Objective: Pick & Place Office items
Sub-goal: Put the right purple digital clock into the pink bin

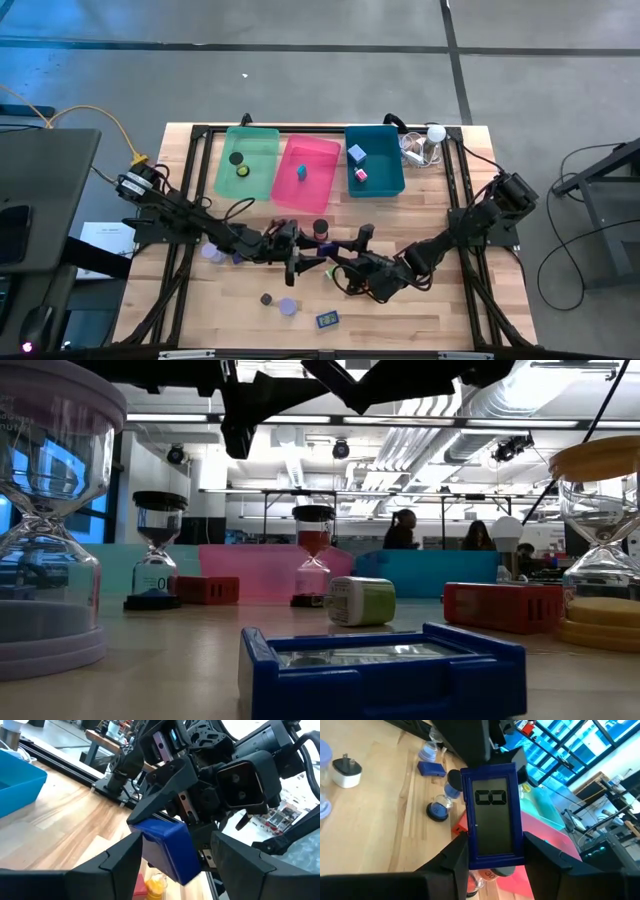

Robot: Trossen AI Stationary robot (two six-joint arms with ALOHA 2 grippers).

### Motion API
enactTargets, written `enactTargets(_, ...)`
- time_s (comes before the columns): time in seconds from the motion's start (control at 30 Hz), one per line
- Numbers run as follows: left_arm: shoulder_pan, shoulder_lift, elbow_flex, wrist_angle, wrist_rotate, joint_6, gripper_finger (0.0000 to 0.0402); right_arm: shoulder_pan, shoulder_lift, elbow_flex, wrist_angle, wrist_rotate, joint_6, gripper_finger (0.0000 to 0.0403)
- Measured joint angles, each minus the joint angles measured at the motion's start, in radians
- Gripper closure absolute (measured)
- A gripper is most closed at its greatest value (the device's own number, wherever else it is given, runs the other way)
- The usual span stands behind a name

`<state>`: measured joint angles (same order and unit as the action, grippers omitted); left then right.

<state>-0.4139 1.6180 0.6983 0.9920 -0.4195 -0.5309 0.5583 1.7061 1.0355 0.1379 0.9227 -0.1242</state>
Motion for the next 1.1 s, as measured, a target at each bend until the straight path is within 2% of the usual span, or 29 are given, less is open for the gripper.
enactTargets(0.2, 0.002, 0.0, 0.0, -0.004, 0.001, 0.0, 0.0191, 0.0, 0.0, 0.0, 0.0, -0.01, 0.0, 0.0262)
enactTargets(0.57, 0.001, 0.0, -0.001, -0.014, -0.011, -0.011, 0.0297, 0.003, 0.0, 0.0, -0.011, -0.008, -0.007, 0.026)
enactTargets(0.87, 0.001, -0.001, -0.001, -0.032, -0.001, -0.025, 0.031, 0.02, 0.0, -0.001, 0.0, -0.011, 0.0, 0.0236)
enactTargets(1.1, 0.0, -0.001, 0.001, -0.03, 0.009, -0.02, 0.0344, 0.024, 0.0, 0.0, 0.03, -0.034, 0.007, 0.0205)
